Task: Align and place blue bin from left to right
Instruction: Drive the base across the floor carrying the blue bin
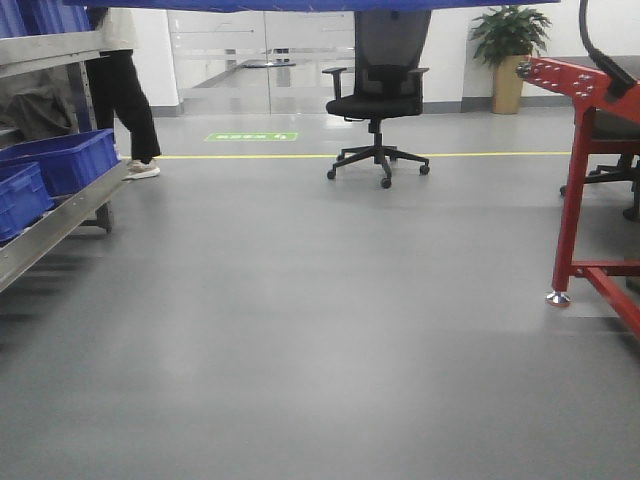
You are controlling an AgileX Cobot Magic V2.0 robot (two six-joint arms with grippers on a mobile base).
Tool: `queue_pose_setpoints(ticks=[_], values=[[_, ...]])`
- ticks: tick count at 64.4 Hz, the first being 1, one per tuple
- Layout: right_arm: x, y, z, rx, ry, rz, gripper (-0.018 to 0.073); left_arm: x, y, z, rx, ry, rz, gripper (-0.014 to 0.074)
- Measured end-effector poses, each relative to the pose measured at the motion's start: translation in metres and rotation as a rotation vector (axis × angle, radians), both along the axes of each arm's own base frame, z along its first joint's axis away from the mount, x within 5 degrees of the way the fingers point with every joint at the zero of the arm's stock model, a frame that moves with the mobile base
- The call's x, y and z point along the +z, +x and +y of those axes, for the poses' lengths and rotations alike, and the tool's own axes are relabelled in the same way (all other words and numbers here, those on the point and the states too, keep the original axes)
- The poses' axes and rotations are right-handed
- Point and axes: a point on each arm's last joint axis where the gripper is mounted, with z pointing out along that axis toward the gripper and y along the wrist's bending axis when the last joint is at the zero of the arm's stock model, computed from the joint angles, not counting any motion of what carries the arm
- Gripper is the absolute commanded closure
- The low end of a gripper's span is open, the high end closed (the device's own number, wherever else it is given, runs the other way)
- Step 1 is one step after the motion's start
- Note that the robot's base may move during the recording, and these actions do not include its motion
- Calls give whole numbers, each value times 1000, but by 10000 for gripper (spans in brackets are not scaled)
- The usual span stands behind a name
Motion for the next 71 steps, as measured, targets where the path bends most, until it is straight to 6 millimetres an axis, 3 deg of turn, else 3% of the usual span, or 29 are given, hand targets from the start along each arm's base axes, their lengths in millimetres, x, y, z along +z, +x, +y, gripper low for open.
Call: queue_pose_setpoints(ticks=[71], values=[[0,0,0,0,0,0,638,0,0,0,0,0,0,612]])
